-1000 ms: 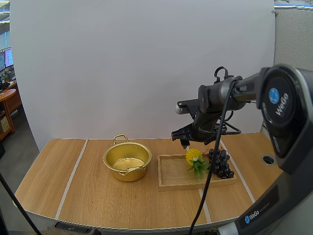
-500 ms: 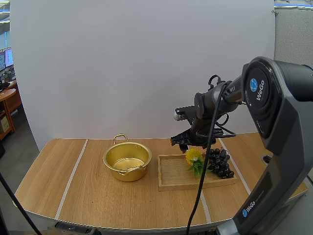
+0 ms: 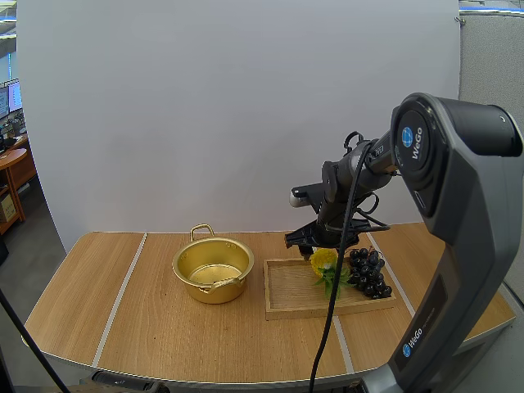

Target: Open the pot, put the pineapple inside, and close it

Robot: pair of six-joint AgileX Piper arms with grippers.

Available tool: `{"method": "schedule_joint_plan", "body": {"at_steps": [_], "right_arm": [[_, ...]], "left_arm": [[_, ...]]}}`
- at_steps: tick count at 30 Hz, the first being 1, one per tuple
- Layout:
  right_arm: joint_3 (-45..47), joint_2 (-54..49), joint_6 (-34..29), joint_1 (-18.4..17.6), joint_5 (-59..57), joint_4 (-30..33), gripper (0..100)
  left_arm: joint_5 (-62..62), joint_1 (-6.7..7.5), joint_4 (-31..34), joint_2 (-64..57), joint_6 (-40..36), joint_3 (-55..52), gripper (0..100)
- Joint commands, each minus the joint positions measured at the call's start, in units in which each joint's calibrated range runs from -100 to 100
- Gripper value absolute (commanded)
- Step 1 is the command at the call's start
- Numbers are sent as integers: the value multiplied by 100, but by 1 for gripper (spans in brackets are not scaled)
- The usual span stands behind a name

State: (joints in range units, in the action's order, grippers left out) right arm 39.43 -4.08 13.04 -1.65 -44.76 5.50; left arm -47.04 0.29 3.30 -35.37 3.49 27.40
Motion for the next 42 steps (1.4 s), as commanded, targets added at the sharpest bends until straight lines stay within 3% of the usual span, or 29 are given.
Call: {"method": "schedule_joint_plan", "body": {"at_steps": [1,26,27,29,30,31,38,42], "right_arm": [[-54,110,35,82,156,40,100],[-54,628,35,82,447,51,100],[-54,628,35,82,429,51,89],[-54,628,44,55,297,39,43],[-54,613,44,36,245,39,14],[-54,587,44,17,245,39,0],[-54,-50,44,-24,245,29,0],[-54,-688,54,-221,245,40,0]], "left_arm": [[157,3,68,-20,-61,57,0],[157,3,68,-20,-61,57,0],[157,3,68,-20,-61,57,0],[157,3,68,-20,-61,57,0],[157,3,68,-20,-61,57,0],[157,3,68,-20,-61,57,0],[157,3,68,-20,-61,57,0],[157,3,68,-20,-61,57,0]]}}
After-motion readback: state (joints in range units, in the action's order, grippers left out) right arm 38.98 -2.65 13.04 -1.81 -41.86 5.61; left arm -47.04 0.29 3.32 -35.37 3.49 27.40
